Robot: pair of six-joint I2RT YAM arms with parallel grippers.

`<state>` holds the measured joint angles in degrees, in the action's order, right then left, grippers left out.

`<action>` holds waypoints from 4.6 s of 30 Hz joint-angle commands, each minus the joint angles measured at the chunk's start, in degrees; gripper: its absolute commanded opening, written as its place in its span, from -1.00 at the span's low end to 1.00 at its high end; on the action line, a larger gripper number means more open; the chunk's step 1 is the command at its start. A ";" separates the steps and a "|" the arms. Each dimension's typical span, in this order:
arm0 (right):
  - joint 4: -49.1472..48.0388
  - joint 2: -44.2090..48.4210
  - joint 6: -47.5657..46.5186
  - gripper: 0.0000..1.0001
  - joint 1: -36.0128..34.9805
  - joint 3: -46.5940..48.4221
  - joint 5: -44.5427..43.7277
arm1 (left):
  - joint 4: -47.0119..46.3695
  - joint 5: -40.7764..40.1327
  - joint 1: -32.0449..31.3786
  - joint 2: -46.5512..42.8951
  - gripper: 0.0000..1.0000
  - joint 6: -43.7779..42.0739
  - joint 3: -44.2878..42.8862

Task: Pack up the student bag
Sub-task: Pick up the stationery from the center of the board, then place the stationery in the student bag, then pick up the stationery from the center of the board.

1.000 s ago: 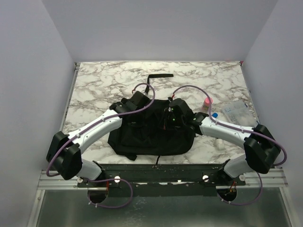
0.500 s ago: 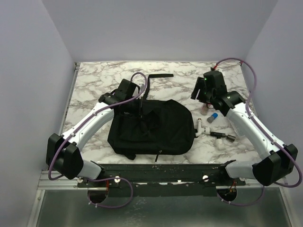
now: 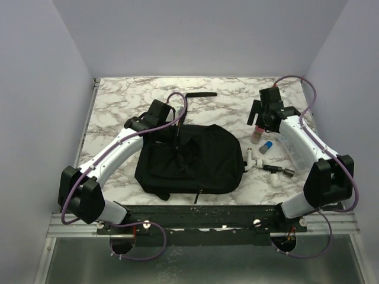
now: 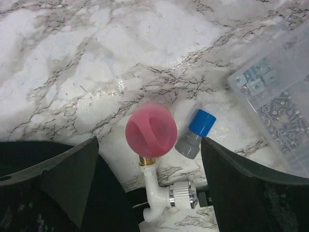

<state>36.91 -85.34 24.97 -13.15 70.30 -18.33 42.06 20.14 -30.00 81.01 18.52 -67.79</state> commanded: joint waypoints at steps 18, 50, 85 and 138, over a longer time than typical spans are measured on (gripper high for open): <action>-4.99 -2.45 -1.28 -0.99 0.32 -3.08 -3.65 | -3.37 6.69 0.20 0.92 -1.00 0.80 1.80; -46.08 -0.24 32.52 -0.99 -22.34 -22.17 55.54 | -6.82 1.53 0.07 -1.86 -1.00 -0.43 3.08; -49.25 -9.94 33.12 -0.55 -22.17 -19.09 46.32 | -9.27 0.72 0.03 -4.11 -1.00 -0.67 4.07; -5.37 -0.34 12.52 0.55 12.80 -18.06 11.21 | -5.04 3.15 -0.46 -2.88 -1.00 -0.24 2.10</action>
<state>33.54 -80.88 36.62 -0.43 49.58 -4.16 37.56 20.29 -30.13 79.18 18.15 -63.77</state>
